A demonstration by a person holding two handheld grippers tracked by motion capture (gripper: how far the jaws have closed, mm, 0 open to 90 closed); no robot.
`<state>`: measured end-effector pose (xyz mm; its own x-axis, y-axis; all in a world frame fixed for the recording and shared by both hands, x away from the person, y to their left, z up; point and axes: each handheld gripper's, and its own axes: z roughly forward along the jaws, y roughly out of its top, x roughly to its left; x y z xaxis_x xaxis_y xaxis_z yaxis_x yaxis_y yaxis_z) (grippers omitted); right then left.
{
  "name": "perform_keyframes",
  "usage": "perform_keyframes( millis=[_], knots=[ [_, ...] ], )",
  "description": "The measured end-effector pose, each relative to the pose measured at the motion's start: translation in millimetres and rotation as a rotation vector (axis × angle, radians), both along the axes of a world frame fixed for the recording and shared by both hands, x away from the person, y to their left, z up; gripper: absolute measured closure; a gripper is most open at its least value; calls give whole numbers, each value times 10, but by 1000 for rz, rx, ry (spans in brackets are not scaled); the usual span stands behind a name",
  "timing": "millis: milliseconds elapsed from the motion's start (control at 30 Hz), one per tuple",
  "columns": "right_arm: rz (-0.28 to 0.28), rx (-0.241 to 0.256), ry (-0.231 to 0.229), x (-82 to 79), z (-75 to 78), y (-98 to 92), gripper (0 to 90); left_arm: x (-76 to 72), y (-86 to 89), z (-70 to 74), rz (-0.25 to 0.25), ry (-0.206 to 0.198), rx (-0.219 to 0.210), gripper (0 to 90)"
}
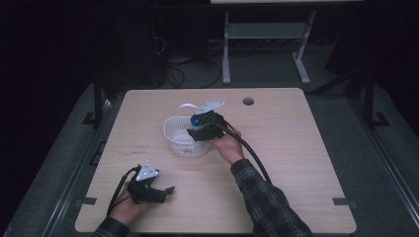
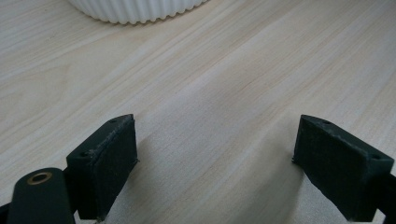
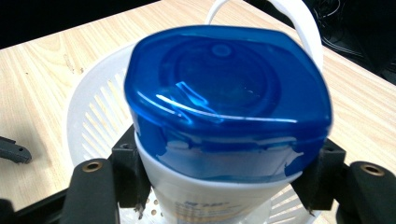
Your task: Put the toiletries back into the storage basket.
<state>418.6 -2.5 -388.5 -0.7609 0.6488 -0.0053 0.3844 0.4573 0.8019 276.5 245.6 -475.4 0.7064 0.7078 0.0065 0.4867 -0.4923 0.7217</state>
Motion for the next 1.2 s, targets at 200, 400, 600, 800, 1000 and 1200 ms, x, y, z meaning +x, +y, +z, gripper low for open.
perform_keyframes(
  millis=[200,400,600,800,1000,1200],
  knots=[
    [11,13,11,3,6,-3,254,0,-1,0,0,1,-1,124],
    [19,31,30,6,10,-14,137,0,-1,-1,1,1,-1,124],
    [5,32,35,-8,26,-45,118,0,0,0,0,1,-1,124],
    [5,44,31,-57,45,-144,118,-5,-1,0,2,1,-2,125],
    [1,58,22,-117,49,-250,118,-5,1,2,0,2,0,125],
    [-4,77,11,-190,86,-367,119,-5,1,1,1,2,-2,124]
  ],
)
